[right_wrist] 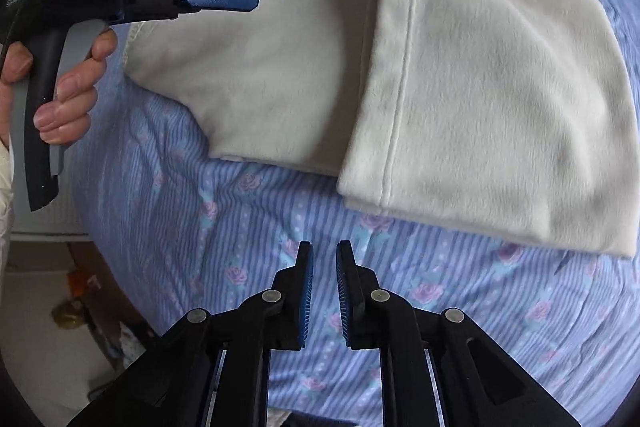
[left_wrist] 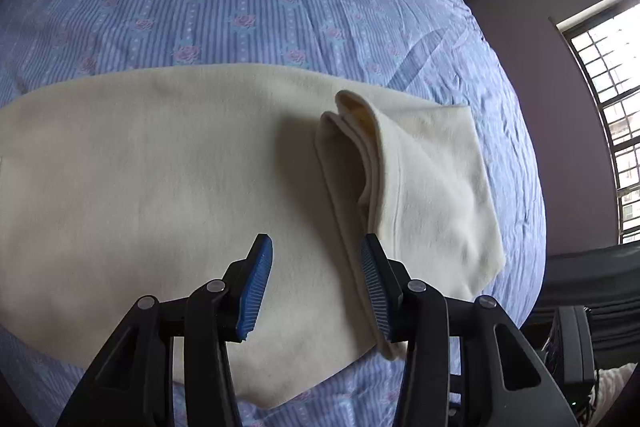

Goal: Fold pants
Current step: 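Pinch the fold edge with the left tool and tug it straight, then pinch the fold edge again with the left tool and pull it flat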

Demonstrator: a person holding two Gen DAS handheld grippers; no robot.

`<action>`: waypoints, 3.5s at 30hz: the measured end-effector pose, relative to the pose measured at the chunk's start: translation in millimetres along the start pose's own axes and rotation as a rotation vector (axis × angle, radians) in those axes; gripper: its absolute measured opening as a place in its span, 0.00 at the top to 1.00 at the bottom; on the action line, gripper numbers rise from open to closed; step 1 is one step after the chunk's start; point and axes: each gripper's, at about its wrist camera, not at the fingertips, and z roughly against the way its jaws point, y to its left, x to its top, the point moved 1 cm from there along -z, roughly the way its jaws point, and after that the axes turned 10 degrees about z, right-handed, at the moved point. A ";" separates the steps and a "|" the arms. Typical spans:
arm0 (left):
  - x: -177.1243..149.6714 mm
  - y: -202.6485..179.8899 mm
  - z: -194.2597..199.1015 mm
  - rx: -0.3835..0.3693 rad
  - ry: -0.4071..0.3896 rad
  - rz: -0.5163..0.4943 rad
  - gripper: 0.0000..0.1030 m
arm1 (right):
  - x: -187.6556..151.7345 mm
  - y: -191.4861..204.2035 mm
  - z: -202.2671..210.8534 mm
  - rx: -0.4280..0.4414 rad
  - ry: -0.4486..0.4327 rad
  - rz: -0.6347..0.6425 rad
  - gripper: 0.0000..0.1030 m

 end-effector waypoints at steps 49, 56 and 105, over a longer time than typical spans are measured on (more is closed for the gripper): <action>34.1 24.4 14.1 0.067 -0.087 0.099 0.30 | 14.2 -50.7 14.8 0.136 -0.147 -0.441 0.64; -58.9 51.1 -19.6 -0.101 0.110 0.368 0.58 | 20.7 -60.8 41.9 0.004 -0.196 -0.250 0.64; -77.0 28.8 1.1 -0.310 0.016 0.441 0.88 | 30.6 -29.9 45.1 -0.034 -0.177 -0.169 0.64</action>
